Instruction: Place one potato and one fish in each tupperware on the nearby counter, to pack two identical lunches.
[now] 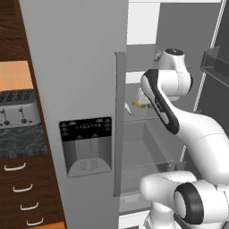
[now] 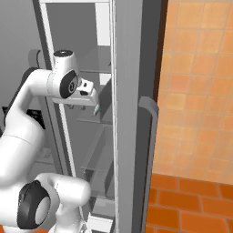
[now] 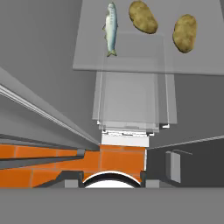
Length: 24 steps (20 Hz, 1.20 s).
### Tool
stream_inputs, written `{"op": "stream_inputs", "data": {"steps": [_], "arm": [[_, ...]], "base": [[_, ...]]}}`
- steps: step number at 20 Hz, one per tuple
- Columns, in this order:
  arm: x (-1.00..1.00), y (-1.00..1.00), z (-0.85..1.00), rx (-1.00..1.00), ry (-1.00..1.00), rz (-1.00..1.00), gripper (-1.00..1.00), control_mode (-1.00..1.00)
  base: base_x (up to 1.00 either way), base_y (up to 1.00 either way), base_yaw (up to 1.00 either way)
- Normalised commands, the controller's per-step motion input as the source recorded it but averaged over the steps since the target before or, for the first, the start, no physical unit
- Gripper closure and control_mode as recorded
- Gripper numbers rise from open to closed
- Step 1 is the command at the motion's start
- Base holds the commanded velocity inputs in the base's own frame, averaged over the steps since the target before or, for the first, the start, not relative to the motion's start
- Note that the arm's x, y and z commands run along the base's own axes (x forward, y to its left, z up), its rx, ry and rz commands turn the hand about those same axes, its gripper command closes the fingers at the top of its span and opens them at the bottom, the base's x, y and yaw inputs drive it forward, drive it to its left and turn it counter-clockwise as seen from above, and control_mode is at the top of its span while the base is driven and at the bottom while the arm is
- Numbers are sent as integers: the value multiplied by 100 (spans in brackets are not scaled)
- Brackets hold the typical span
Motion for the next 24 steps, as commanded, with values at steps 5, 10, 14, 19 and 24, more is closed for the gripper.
{"op": "stream_inputs", "data": {"steps": [5,10,14,19,24], "arm": [[-2,-25,-33,0,-17,-1,-100,-100],[6,-10,-38,0,-15,0,-100,-100],[34,-21,-25,0,-6,0,-100,-100],[58,-43,-31,0,0,0,-100,-100],[76,-4,-20,0,0,2,-100,-100]], "base": [[0,0,0],[0,0,0],[0,0,0],[0,0,0],[0,0,0]]}}
